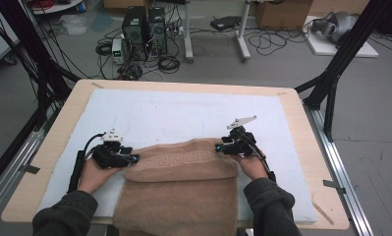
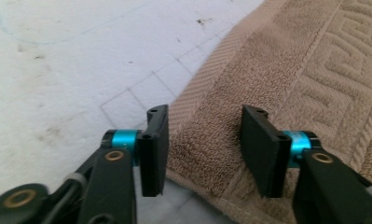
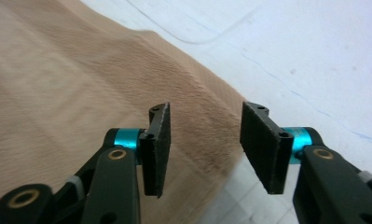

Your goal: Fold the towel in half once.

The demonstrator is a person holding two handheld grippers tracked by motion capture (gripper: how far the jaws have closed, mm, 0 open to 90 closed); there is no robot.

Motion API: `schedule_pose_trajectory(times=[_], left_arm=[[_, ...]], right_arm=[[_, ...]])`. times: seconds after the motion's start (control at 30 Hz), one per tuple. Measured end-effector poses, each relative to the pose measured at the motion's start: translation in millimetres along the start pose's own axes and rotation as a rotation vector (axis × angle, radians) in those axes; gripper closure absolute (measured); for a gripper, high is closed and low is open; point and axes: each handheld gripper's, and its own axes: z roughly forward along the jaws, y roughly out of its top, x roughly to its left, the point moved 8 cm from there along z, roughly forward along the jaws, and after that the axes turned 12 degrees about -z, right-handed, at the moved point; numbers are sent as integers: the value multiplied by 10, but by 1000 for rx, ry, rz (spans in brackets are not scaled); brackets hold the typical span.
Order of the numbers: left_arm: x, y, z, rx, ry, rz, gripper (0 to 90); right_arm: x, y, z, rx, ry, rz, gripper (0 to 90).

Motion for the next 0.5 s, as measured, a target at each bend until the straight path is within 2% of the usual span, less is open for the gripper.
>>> schedule_pose_trajectory(times=[0.07,0.1,0.13,0.2,0.23,0.3,0.4,0.5], left_arm=[[-39,5,30,-10,-8,9,645],[-44,11,41,-12,-11,10,675],[-57,18,53,-14,-16,3,711],[-74,36,64,-12,-6,11,764],[-74,42,67,-12,-4,14,784],[-73,63,51,-13,-2,15,808],[-76,105,-7,-42,-4,6,823],[-99,178,-99,-79,-20,0,822]], right_arm=[[5,-36,73,15,25,14,537],[18,-45,92,16,24,10,580],[13,-43,94,23,6,-7,638],[41,-35,100,29,9,-36,782],[73,-26,104,22,44,-49,846],[76,-22,99,26,46,-56,857],[83,-26,34,12,76,-27,861],[92,21,-129,-41,83,-21,861]])
